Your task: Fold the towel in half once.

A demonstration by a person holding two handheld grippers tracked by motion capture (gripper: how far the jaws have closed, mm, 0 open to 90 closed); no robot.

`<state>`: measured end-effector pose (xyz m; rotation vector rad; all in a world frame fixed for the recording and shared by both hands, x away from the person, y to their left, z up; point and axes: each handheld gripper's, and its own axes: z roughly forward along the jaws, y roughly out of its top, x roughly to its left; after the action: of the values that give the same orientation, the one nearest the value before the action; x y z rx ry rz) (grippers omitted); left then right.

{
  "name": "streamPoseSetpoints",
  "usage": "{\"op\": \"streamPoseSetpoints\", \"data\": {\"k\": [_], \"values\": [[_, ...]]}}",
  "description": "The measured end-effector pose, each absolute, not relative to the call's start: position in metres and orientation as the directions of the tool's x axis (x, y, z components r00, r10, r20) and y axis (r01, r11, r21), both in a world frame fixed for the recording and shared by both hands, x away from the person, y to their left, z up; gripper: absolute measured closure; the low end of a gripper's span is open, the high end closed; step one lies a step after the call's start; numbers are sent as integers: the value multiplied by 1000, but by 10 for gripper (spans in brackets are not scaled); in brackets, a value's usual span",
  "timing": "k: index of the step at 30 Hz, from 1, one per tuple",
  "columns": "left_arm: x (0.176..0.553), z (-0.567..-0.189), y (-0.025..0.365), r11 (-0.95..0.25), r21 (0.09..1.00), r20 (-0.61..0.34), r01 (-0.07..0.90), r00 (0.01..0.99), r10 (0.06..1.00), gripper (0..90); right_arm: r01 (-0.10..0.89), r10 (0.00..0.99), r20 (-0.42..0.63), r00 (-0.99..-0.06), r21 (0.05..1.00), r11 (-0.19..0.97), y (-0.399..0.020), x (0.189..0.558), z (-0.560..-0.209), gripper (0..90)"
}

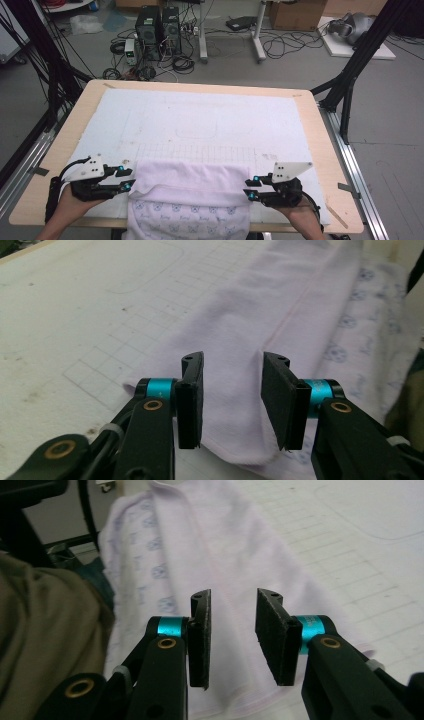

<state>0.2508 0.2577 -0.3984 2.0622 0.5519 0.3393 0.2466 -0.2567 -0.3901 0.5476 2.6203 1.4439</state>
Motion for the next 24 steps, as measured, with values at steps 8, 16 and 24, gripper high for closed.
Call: {"op": "streamPoseSetpoints", "data": {"k": [8,16,24], "values": [[291,-416,248,-477,823,28,308,817,575,601,316,446,70,-892,802,507,-253,297,-404,608],[320,-436,234,-500,785,1,367,805,593,468,374,488,84,-869,756,538,-251,325,-424,496],[326,-444,238,-510,745,-54,430,801,596,463,414,474,132,-871,715,564,-246,335,-440,501]]}}
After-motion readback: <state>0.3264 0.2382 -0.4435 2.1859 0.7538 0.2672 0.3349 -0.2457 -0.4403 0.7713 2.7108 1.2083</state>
